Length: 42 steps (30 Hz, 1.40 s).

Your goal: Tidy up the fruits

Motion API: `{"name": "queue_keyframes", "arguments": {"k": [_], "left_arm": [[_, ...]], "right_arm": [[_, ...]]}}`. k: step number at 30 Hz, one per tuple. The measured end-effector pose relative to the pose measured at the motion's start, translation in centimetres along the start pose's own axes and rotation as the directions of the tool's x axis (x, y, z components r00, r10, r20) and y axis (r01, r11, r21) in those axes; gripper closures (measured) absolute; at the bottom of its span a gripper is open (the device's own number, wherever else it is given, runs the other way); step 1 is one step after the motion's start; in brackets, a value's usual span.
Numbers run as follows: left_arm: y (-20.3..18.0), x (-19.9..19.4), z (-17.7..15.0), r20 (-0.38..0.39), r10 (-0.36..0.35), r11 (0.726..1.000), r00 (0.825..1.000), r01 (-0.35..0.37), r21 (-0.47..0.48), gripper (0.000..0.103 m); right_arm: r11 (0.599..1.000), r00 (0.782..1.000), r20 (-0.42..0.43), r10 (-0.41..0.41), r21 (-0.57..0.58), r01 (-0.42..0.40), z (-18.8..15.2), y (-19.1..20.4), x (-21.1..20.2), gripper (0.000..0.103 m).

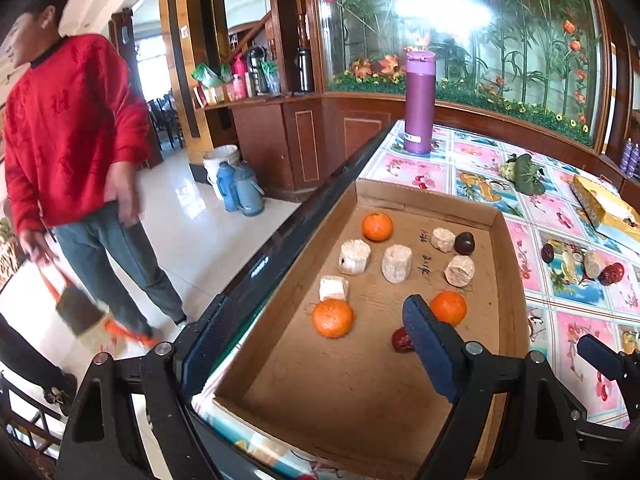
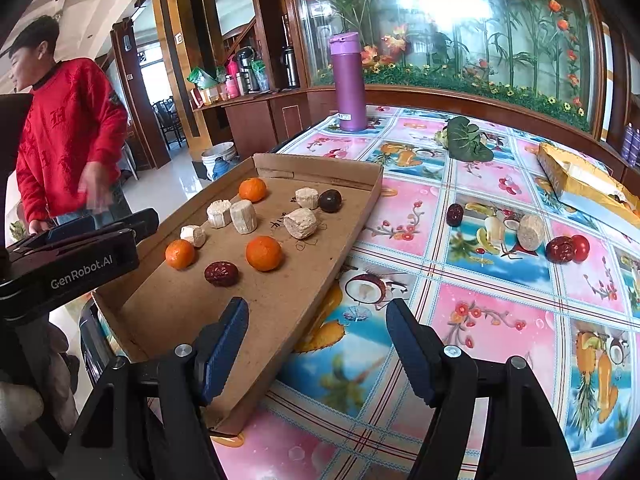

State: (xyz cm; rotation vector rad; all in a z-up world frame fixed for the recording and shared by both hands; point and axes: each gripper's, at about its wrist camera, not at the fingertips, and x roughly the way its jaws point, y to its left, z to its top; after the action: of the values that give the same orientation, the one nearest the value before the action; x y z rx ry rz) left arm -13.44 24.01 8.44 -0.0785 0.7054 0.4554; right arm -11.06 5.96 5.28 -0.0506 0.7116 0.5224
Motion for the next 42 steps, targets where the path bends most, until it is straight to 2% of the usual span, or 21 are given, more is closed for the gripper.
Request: {"name": "queue_keyframes", "arguments": {"k": [7,10,16,21,28,32,36,42], "left_arm": [[0.4,0.1,0.0,-0.025,-0.023,0.999,0.999,0.022,-0.029,0.017],[0.1,0.0,0.5,-0.036,-0.023,1.000,0.999,0.022,-0.010,0.017],[0.1,-0.7,1.1,-0.016,-0.013,1.000,1.000,0.013,-0.019,0.017],[-1.4,-0.6,0.8,-0.030,-0.030,1.000,0.999,0.030,0.004,0.017],[-4.3,-1.9,1.2,0.018,-0.085,0.995,0.996,0.084,0.047,0.017],[-6.8,-1.3,0.6,-0.023,-0.131,0.986,0.991,0.133,0.101,0.017],[-8.9,-1.6,0.4,-0.043,-0.182,0.972,0.982,0.186,0.141,0.017],[-11.7,-1.4,0.2,-0.073,-0.241,0.955,0.968,0.250,0.158,0.017]], "right_arm": [[1.000,1.000,-0.002,0.002,0.008,-0.002,-0.2,0.0,-0.3,0.027],[1.000,1.000,0.004,0.008,0.014,-0.008,-0.3,-0.4,-0.4,0.025],[0.993,0.999,-0.024,0.036,0.115,-0.033,-0.4,-2.4,0.5,0.024],[0.989,0.999,-0.017,0.027,0.144,-0.024,-0.5,-3.4,0.1,0.024],[0.985,1.000,0.026,-0.002,0.175,-0.002,0.6,-5.8,-2.1,0.024],[0.981,0.995,0.053,-0.080,0.181,0.069,0.9,-8.8,-3.9,0.022],[0.962,0.986,0.043,-0.163,0.227,0.149,0.8,-13.5,-5.3,0.022],[0.917,0.956,-0.009,-0.294,0.279,0.284,1.1,-21.3,-7.8,0.023]]}}
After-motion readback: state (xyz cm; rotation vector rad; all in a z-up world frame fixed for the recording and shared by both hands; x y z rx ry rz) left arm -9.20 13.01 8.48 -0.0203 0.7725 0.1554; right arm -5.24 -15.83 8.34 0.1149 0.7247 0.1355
